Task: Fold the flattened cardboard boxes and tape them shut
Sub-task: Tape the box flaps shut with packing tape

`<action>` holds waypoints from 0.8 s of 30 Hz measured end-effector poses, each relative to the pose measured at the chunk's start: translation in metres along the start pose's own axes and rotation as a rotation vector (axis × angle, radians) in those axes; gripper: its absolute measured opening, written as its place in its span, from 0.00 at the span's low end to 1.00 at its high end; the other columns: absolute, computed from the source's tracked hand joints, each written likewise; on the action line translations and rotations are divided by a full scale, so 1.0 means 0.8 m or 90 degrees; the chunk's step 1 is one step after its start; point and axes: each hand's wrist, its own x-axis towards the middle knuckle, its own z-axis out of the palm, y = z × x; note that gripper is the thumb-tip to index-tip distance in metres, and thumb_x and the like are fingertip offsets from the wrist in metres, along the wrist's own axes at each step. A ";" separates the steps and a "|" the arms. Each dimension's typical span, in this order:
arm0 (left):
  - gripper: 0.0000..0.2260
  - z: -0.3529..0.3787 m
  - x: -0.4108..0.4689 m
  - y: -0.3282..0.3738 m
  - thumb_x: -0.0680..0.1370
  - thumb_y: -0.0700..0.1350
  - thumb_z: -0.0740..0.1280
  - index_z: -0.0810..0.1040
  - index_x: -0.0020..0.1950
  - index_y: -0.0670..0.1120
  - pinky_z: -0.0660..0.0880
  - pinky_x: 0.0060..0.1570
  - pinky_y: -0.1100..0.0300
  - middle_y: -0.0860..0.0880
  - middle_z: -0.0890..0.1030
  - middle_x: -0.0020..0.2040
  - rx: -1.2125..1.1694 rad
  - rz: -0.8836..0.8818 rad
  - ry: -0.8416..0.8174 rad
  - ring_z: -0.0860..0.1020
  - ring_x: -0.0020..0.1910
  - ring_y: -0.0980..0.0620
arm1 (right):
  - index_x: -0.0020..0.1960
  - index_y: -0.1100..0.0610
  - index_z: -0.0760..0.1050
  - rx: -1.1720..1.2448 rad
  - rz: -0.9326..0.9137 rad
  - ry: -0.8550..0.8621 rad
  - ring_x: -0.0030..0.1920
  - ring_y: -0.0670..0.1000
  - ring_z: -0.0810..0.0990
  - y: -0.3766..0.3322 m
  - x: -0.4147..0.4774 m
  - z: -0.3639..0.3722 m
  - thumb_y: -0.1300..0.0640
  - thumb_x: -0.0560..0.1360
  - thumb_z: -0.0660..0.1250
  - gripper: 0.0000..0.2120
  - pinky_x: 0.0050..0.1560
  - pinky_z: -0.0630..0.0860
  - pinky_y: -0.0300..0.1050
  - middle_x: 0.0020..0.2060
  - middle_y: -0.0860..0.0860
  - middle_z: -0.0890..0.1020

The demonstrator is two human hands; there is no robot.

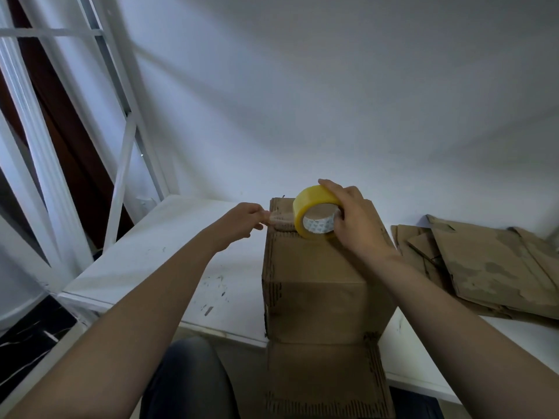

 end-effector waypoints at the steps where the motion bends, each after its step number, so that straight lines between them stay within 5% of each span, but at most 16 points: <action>1: 0.10 -0.006 0.001 -0.005 0.84 0.47 0.61 0.78 0.48 0.44 0.74 0.56 0.51 0.49 0.82 0.50 -0.006 -0.002 0.001 0.79 0.52 0.50 | 0.77 0.40 0.62 -0.032 -0.012 -0.010 0.50 0.50 0.70 -0.004 0.004 -0.002 0.68 0.78 0.58 0.34 0.48 0.68 0.41 0.61 0.52 0.71; 5: 0.10 -0.033 0.002 -0.033 0.83 0.47 0.63 0.78 0.47 0.43 0.75 0.55 0.50 0.48 0.80 0.46 -0.046 -0.005 0.020 0.78 0.48 0.50 | 0.77 0.38 0.63 -0.123 -0.051 -0.016 0.55 0.56 0.72 -0.018 0.015 0.002 0.70 0.75 0.59 0.38 0.48 0.76 0.51 0.60 0.53 0.72; 10: 0.11 -0.035 0.004 -0.066 0.84 0.46 0.60 0.77 0.46 0.42 0.74 0.50 0.52 0.48 0.79 0.44 -0.003 0.048 0.050 0.77 0.45 0.50 | 0.78 0.43 0.62 0.074 0.027 0.002 0.53 0.50 0.72 -0.020 0.006 0.025 0.67 0.79 0.60 0.32 0.52 0.67 0.39 0.60 0.54 0.72; 18: 0.11 -0.057 0.009 -0.116 0.84 0.45 0.60 0.75 0.43 0.44 0.73 0.48 0.53 0.48 0.78 0.42 -0.052 0.048 0.050 0.75 0.43 0.50 | 0.75 0.38 0.66 -0.209 -0.003 -0.016 0.60 0.58 0.66 -0.053 0.017 0.012 0.72 0.77 0.57 0.36 0.41 0.70 0.49 0.61 0.53 0.69; 24: 0.11 -0.045 0.016 -0.147 0.82 0.45 0.62 0.74 0.42 0.43 0.75 0.49 0.53 0.50 0.78 0.41 -0.099 0.056 0.046 0.75 0.43 0.51 | 0.75 0.37 0.65 -0.294 -0.017 -0.030 0.62 0.60 0.67 -0.075 0.019 0.018 0.65 0.78 0.62 0.32 0.49 0.77 0.56 0.62 0.53 0.69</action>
